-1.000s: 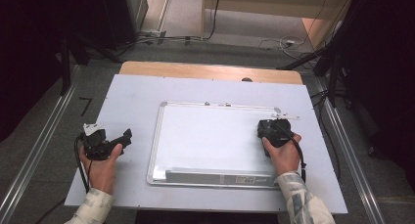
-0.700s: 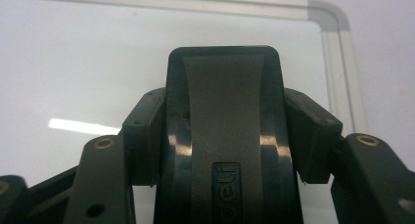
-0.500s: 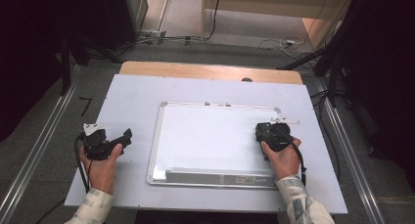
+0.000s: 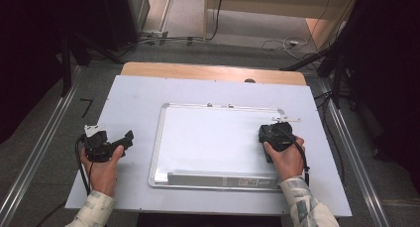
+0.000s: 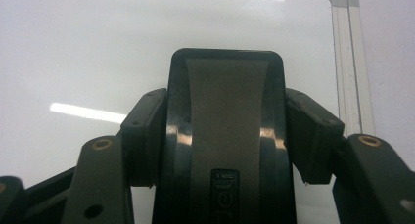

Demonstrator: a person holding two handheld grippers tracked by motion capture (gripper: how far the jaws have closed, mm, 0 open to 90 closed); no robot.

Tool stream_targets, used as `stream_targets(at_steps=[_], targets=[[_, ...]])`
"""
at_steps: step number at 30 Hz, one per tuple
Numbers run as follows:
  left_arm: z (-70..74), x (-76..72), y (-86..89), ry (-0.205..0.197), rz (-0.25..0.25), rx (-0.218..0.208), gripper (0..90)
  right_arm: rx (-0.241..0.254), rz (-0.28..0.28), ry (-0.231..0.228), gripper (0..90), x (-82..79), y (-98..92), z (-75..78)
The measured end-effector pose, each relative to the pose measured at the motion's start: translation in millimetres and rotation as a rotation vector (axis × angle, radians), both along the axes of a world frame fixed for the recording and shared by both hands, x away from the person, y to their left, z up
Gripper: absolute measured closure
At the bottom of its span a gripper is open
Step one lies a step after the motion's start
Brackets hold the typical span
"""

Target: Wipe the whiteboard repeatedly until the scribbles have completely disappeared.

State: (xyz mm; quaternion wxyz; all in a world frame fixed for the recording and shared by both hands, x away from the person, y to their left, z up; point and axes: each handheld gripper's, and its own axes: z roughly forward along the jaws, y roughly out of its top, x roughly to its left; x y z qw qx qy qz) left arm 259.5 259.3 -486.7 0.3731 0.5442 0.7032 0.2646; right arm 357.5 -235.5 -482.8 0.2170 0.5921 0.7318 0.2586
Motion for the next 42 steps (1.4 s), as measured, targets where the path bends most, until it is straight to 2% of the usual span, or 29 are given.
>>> stream_targets(at_steps=[4,11,21,25,29,31,36,42], targets=[[-0.3,0.6,-0.6,0.000,-0.003,-0.001,9.2,-0.008,0.013,0.010,38.1,0.3,1.3,1.0],[-0.2,0.5,-0.8,0.000,-0.002,-0.001,9.2,0.004,0.004,-0.001,38.3,1.3,2.3,-0.2],[-0.2,-0.1,0.3,-0.001,-0.003,-0.003,9.2,0.094,-0.055,-0.029,37.7,17.8,-9.0,-4.3],[0.0,-0.3,0.3,-0.002,-0.002,-0.005,9.2,0.069,-0.037,-0.056,38.1,11.1,-5.8,-6.5],[0.2,-0.6,0.4,-0.003,-0.002,-0.006,9.2,0.077,-0.030,-0.044,38.1,1.5,-7.4,-5.9],[0.2,-0.6,0.5,-0.005,-0.001,-0.008,9.2,0.078,-0.024,-0.044,38.1,-11.4,-7.0,-6.4],[0.9,-1.2,-0.3,-0.006,-0.003,-0.005,9.2,0.076,-0.019,-0.044,38.2,-22.8,-6.6,-6.9],[0.6,-0.7,-1.0,-0.007,-0.004,-0.006,9.2,0.074,-0.036,-0.040,38.2,-12.6,-5.9,-6.3]])
